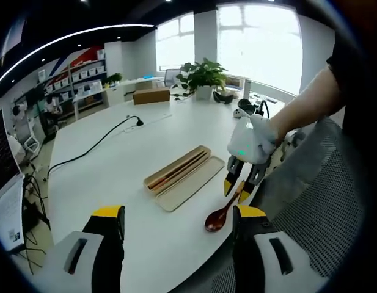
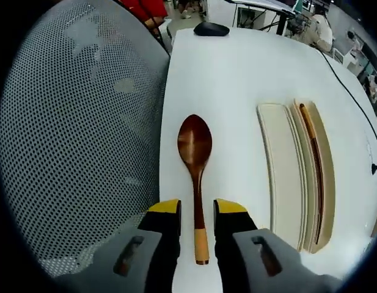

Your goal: Arrange the utensils inside the cutlery case until each visible utensil rests in its matching compartment.

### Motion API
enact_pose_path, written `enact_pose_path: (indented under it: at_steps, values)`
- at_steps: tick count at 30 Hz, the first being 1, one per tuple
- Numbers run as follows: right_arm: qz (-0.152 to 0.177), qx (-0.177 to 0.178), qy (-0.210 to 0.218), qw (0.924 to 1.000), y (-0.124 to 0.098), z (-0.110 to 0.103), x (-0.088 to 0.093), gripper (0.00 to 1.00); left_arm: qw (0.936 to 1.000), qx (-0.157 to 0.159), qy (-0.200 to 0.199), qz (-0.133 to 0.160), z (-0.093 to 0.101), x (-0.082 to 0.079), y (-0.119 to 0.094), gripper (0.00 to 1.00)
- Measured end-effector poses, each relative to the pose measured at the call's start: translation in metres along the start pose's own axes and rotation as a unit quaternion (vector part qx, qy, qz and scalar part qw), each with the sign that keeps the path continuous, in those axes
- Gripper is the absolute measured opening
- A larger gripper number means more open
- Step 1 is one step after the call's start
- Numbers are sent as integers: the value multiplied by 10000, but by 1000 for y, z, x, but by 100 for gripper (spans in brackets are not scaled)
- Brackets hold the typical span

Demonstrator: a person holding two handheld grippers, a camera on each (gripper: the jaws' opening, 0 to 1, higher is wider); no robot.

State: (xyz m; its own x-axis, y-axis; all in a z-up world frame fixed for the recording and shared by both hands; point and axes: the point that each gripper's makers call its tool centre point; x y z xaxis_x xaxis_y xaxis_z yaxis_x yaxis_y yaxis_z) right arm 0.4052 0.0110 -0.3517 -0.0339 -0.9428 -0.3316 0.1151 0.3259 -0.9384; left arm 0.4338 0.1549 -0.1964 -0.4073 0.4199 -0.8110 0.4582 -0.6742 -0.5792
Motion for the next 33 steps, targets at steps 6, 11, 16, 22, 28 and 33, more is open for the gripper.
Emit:
enact_pose_path:
  at_steps: [6,11,16,22,28,33]
  values:
    - [-57,-18,-74,10000,2,-1,1,18,10000,16,9,-7,0,0,0,74]
    - [-123,-34,-154,9998,6,-4,3,17,10000,28,12,-11,1,0,1,74]
    - [-168,-60,-230,9996,8,-5,3,17,10000,30,8,-2,1,0,1,74]
    - [-257,-20,-405,9988,11,-2,4,15,10000,21,-1,9,0,0,1,74]
    - [-299,128,-414,9986,13,2,4,11,10000,22,3,10,0,-1,2,74]
    - [-293,277,-630,9972,14,4,4,8,10000,52,17,-26,1,1,3,74]
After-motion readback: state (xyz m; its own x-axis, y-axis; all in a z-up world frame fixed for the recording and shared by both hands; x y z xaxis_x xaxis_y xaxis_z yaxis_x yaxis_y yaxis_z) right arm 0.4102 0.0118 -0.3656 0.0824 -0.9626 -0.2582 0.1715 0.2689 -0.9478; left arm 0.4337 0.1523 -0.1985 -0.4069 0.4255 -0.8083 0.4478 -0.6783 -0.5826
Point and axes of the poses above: the point that each gripper's makers call its tool centre point, and the gripper's own axes: y roughly forward along the fingers, z roughly to its right, x roughly out of its underside, and after that the axes turned 11 degrees about x, right-handed
